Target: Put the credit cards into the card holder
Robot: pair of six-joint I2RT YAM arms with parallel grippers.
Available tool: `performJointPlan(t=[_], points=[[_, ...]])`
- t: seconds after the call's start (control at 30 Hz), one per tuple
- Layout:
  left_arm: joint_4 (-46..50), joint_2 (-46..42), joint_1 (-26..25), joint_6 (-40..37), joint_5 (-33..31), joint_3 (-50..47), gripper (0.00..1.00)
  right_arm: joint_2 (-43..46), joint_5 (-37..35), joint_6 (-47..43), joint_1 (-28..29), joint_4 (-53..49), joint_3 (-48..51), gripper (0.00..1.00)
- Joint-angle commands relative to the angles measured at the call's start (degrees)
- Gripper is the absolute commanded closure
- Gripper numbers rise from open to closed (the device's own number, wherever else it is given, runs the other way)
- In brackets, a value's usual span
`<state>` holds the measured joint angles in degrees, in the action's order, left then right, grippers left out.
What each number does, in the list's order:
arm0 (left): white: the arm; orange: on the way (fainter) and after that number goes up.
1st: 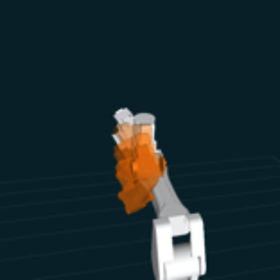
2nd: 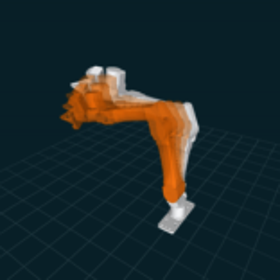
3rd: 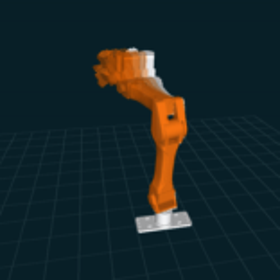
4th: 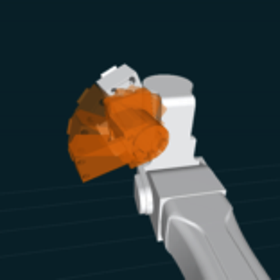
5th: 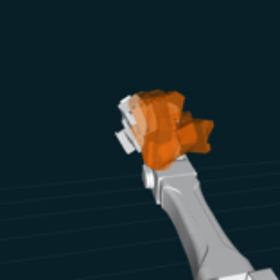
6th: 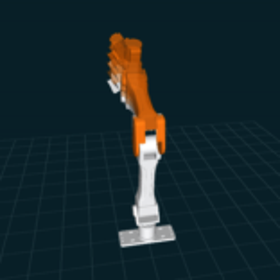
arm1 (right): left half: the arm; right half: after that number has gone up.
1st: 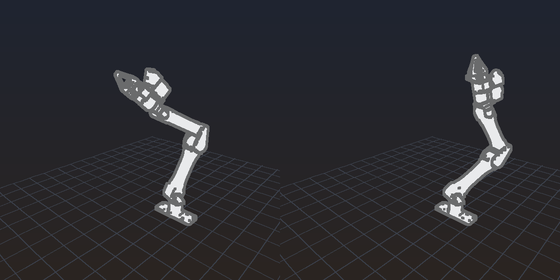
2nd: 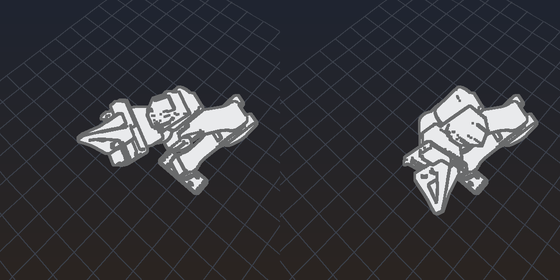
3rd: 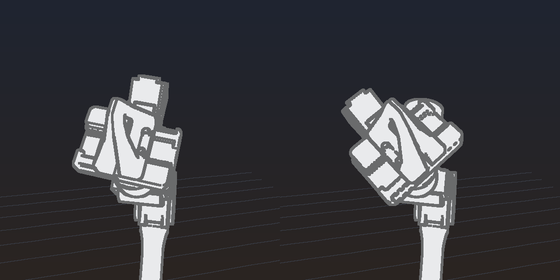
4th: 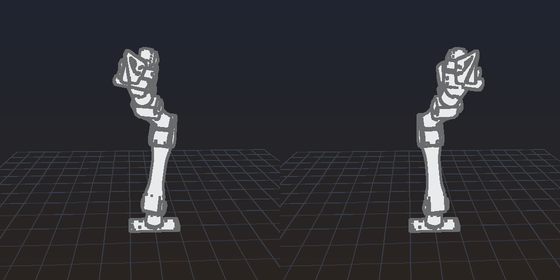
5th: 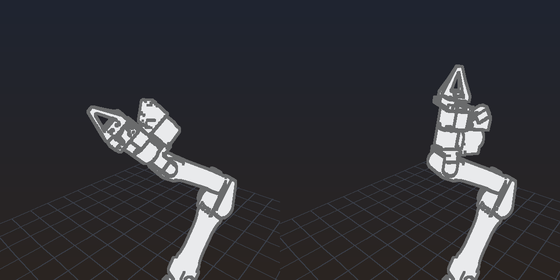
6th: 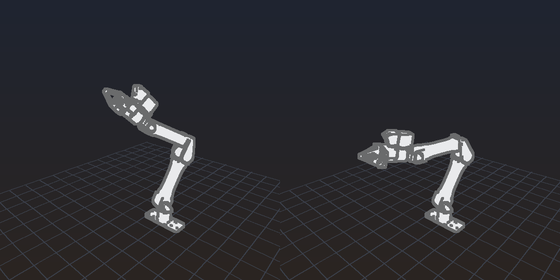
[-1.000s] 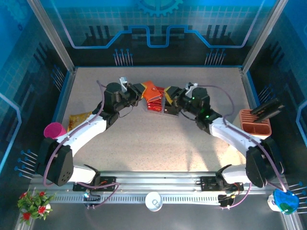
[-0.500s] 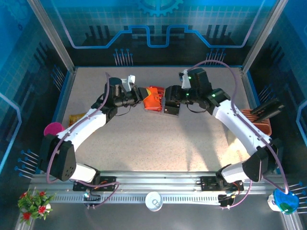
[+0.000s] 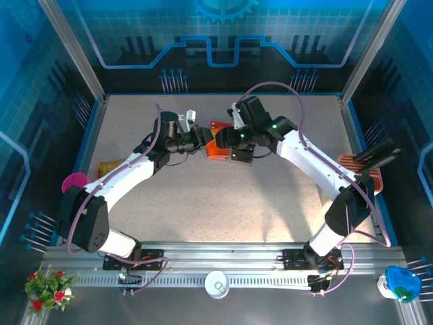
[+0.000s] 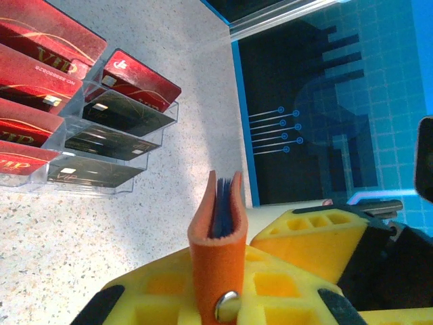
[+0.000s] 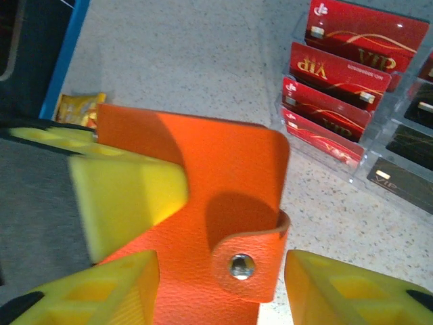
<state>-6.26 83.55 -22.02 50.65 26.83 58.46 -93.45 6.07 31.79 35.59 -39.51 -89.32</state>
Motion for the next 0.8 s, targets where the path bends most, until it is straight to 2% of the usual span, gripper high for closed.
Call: performJointPlan(t=[0.0,0.13,0.33,0.5,0.63,0.77], points=[[-0.8,0.1,-0.4,0.3,-1.1,2.1,1.0,-1.2,-2.9,-1.4,0.8,-2.1,0.0,0.49],[-1.4,0.3,-0.5,0.9,-1.0,2.4,1.0,-1.8,-7.0,-1.9,0.8,-1.8,1.8,0.52],[-1.9,0.4,-0.7,1.4,-0.8,2.5,1.0,-2.7,-12.4,-2.0,0.8,-2.3,2.7,0.7],[-2.7,0.2,-0.9,1.9,-0.7,1.9,1.0,-3.0,-10.8,-1.6,0.8,-1.4,2.4,0.79],[-3.6,-0.1,-1.0,2.8,-0.6,1.4,1.0,-2.9,-10.1,-0.6,0.6,-0.7,4.0,0.98],[-3.9,-1.2,-1.0,3.3,-0.6,1.0,1.0,0.2,-10.5,2.1,-1.7,2.6,12.6,1.0]])
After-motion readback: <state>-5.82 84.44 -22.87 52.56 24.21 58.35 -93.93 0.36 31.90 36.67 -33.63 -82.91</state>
